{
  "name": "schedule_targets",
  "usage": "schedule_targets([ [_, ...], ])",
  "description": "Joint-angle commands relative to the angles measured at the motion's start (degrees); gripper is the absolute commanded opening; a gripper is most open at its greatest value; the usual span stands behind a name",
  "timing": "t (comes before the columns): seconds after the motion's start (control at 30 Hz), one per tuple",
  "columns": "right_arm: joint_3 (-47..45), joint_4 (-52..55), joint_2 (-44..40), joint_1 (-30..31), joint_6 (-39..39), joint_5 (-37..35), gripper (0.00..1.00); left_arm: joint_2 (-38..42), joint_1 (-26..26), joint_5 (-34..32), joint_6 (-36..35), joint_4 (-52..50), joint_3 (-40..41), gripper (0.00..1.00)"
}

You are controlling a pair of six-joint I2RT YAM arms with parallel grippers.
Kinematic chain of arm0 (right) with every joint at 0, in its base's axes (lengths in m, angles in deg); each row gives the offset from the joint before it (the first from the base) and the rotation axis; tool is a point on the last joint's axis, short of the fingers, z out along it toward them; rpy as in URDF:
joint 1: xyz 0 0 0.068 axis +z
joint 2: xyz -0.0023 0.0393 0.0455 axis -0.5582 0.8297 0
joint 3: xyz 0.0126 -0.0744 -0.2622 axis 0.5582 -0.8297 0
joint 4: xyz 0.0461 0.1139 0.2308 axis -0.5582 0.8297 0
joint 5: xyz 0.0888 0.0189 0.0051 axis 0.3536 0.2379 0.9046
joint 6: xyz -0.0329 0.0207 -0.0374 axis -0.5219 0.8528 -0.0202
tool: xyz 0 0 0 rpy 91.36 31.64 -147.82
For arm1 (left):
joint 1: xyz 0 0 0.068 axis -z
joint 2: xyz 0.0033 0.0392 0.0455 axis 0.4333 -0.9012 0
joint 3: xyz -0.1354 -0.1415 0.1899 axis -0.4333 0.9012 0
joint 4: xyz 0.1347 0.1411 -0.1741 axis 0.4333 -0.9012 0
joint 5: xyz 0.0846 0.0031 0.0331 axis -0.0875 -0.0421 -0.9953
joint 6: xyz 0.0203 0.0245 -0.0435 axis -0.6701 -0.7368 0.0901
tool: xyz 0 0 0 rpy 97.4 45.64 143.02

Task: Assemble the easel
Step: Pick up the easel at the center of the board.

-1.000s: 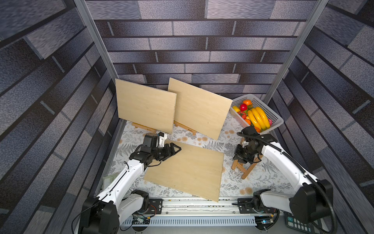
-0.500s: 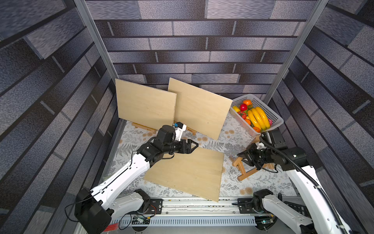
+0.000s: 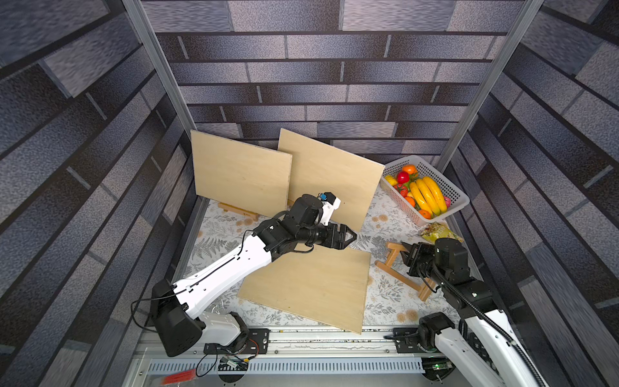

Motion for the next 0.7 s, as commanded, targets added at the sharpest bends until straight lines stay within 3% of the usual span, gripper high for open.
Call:
schedule_targets([
  [0.0, -2.47, -16.1, 3.55, -0.3, 6.37, -8.98, 0.0, -1.25, -2.68, 5.56, -1.4, -1.7, -2.44, 0.84],
  [0.17, -9.67, -40.53, 12.93, -1.95, 12.74, -7.51, 0.0, -1.26, -3.63, 7.07, -4.26, -5.89, -2.67, 0.85],
  [0.23, -9.73, -44.77, 15.66, -2.42, 13.84, -6.73, 0.0, -1.08, -3.65, 6.49, -3.54, -6.0, -2.32, 0.85],
  [0.47, -9.12, -43.56, 12.99, -4.51, 15.14, -4.92, 0.0, -4.09, -0.6, 6.69, 1.37, 2.85, -0.06, 0.85],
  [0.67, -7.29, -28.48, 1.67, -4.5, 13.27, -4.13, 0.0, -6.37, 3.31, 4.33, 3.36, 19.7, 3.55, 0.87],
])
